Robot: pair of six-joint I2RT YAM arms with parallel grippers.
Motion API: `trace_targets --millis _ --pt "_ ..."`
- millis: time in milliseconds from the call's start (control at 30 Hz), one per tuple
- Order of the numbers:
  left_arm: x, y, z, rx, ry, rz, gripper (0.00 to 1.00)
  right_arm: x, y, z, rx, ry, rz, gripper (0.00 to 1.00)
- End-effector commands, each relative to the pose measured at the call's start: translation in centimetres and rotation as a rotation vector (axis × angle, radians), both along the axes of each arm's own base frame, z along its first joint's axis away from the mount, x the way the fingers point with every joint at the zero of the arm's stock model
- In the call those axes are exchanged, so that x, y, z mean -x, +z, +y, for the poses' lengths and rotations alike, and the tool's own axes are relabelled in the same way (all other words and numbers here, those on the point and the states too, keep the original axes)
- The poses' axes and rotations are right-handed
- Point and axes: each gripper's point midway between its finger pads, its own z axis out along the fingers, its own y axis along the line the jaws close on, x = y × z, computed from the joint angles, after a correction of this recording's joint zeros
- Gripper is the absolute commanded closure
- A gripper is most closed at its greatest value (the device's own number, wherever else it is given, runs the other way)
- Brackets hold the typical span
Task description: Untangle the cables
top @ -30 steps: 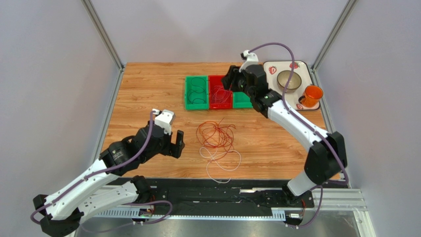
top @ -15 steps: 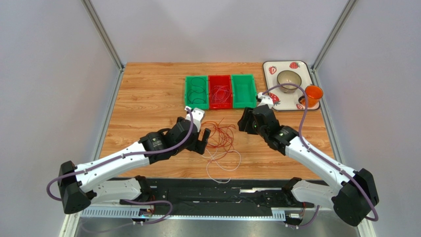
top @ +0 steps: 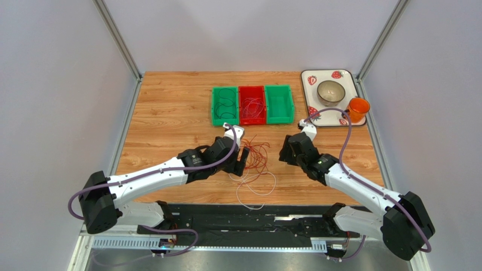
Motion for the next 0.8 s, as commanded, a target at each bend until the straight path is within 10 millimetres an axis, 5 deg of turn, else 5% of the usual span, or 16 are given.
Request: trace_targets --millis 0,167,300,767 --pt "2.3 -2.1 1.0 0.059 0.061 0.107 0.16 -1.5 1.7 0.9 -0.054 -0.016 -0.069 0.44" --pt "3.8 -5.2 2.1 0.056 0.115 0.186 0.16 -1.9 1.5 1.5 -0.037 0.004 -0.042 0.45" --pt "4.1 -6.4 1.2 0.075 0.100 0.222 0.17 -2.0 1.3 1.7 -0.023 0.013 -0.028 0.45" --pt "1.7 -8.4 1.0 0.064 0.233 0.170 0.28 -2.2 0.9 1.9 -0.012 0.019 -0.005 0.46"
